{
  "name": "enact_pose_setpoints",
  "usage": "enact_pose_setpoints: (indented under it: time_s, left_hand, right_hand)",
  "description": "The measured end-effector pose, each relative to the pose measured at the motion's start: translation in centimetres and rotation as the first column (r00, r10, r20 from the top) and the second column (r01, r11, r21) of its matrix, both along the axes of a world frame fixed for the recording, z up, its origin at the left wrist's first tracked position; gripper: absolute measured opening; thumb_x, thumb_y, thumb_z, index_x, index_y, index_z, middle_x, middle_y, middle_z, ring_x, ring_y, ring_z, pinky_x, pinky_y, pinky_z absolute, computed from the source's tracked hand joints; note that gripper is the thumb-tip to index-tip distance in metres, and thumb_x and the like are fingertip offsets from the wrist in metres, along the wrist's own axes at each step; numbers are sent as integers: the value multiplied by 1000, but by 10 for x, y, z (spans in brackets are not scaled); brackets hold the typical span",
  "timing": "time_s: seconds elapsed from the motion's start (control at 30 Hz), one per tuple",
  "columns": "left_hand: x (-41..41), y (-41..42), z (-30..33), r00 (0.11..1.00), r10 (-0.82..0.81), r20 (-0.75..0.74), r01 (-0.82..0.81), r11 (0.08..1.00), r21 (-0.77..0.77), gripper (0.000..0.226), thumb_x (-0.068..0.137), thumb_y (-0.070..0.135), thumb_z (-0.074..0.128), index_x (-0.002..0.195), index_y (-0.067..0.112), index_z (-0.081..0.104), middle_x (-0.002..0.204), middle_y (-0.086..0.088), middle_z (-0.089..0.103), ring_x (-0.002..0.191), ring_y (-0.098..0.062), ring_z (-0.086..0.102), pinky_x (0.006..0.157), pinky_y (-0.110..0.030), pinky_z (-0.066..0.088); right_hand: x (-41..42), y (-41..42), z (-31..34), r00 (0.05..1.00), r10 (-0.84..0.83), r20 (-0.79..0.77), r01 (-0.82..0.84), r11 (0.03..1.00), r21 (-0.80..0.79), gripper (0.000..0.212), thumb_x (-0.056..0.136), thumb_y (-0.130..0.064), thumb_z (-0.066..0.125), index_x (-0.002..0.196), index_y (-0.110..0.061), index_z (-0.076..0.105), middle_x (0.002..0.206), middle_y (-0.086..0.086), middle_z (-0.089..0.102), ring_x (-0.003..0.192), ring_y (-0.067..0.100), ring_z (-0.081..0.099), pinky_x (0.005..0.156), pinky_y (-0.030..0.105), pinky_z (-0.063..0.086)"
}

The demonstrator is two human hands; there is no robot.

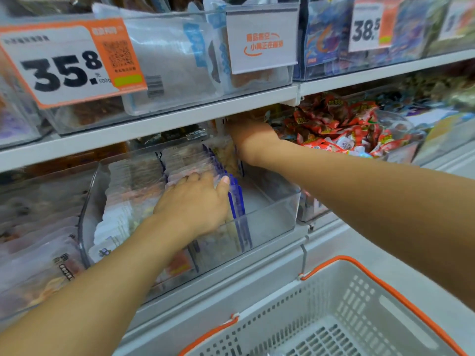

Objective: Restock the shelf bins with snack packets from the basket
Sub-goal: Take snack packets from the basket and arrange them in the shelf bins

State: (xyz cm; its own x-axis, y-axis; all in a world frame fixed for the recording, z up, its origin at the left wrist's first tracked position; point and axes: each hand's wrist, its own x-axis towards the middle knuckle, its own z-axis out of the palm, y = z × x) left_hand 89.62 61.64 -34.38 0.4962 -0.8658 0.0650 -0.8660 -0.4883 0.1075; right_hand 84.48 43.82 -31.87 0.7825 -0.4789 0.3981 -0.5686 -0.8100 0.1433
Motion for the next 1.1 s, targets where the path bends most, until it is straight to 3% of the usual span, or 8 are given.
enact_pose_setpoints:
  time_s: [0.23,0.3,0.4,0.47,0.53,0.73,0.93,1.1]
  left_hand:
    - [-51,25,1,836,-464,292,548,685,-480,31,95,42,44,89,17,61,80,0,61,76,-24,56,69,-40,45]
    - [-66,29,-30,737,-657,163,673,686,-277,30,94,45,45,86,20,60,71,6,56,68,-21,55,65,-38,46]
    - [-78,35,-90,652,-739,-171,735,560,383,27,97,46,53,109,25,64,89,12,62,73,-4,54,73,-27,42]
    - [-79,42,-120,708,-645,-288,636,403,658,38,97,51,50,126,27,58,113,8,63,83,-7,53,80,-25,42]
    - [-80,44,-135,758,-579,-299,559,342,755,47,97,55,47,134,27,51,125,5,59,94,-14,50,86,-29,42]
    - [-76,33,-138,770,-559,-308,587,433,684,47,98,54,46,136,26,51,128,3,58,96,-13,48,87,-28,40]
    - [-67,35,-127,807,-530,-261,523,433,734,49,98,53,46,137,24,50,128,2,57,97,-15,48,86,-29,39]
    - [-64,33,-112,848,-416,-327,529,632,566,91,78,62,69,150,22,31,143,2,48,126,-21,50,103,-34,42]
  right_hand:
    - [-134,88,-69,819,382,429,-304,922,-240,25,89,-36,55,75,-14,57,74,6,58,71,30,57,52,36,38]
    - [-158,98,-134,924,321,208,-352,925,140,28,92,-39,56,73,-18,51,70,-1,53,70,29,58,54,33,36]
    - [-174,116,-244,874,207,-440,212,653,727,44,89,-48,69,111,-11,62,105,9,65,96,28,61,75,33,47]
    - [-184,133,-309,795,179,-580,504,338,795,89,79,-49,80,145,-5,40,138,12,55,99,25,59,87,37,53]
    - [-192,150,-358,797,110,-593,555,251,793,110,72,-53,84,152,-4,26,149,12,43,114,27,56,96,39,51]
    - [-175,185,-416,870,-216,-442,477,147,867,45,75,-44,84,68,-15,51,73,3,56,63,16,52,58,27,42]
    - [-170,153,-363,835,48,-548,513,293,807,33,89,-29,74,86,4,71,76,10,74,64,19,71,69,32,62]
    - [-183,101,-209,926,245,-286,208,303,930,14,96,-8,62,100,2,71,90,6,74,84,23,75,62,35,62]
